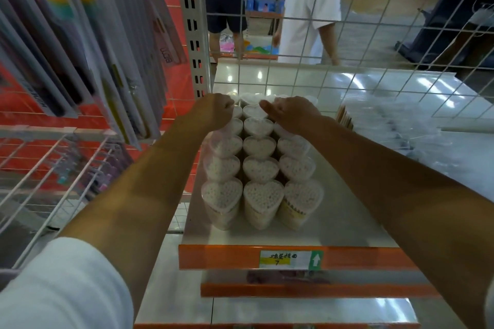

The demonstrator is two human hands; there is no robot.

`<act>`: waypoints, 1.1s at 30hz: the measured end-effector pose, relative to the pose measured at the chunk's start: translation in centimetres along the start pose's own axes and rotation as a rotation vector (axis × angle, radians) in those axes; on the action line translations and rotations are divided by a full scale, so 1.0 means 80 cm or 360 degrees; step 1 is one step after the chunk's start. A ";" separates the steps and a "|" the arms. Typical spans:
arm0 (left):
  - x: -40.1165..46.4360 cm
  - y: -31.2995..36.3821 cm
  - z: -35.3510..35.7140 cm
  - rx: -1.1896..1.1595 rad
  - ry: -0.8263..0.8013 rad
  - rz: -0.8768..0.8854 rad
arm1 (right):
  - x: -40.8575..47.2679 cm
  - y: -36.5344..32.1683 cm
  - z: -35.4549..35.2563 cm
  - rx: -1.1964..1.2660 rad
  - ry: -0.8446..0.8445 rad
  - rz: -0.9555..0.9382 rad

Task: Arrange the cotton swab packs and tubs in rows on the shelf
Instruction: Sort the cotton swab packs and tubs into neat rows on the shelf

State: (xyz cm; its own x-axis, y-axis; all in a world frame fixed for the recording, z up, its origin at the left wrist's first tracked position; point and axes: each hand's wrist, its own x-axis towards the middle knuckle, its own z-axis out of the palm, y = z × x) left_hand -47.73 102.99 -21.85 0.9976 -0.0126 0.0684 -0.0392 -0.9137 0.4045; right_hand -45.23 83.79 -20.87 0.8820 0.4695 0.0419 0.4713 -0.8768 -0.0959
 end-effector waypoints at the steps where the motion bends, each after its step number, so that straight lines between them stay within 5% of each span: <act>1: -0.002 0.001 -0.002 -0.0008 0.0000 -0.0007 | 0.000 -0.001 0.000 0.0018 -0.0003 0.0020; 12: -0.075 0.010 -0.018 -0.0082 0.0088 0.0135 | -0.089 -0.010 -0.008 0.0696 0.0272 -0.0033; 16: -0.113 0.019 -0.008 -0.0071 0.0038 0.0233 | -0.124 -0.018 0.002 0.0456 0.0056 -0.0016; 23: -0.126 0.021 -0.004 -0.0034 0.0039 0.0250 | -0.131 -0.020 0.014 0.0395 0.0133 -0.0054; 33: -0.242 0.030 0.013 0.0112 0.0547 0.0589 | -0.246 -0.029 0.026 0.0331 0.0604 -0.0221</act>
State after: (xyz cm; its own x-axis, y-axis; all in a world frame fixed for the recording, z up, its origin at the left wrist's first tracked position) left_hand -67.11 100.58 -23.17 0.8405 -0.2170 0.4964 -0.3706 -0.8987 0.2346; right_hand -63.69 76.77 -23.54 0.7694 0.4756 0.4264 0.6078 -0.7504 -0.2597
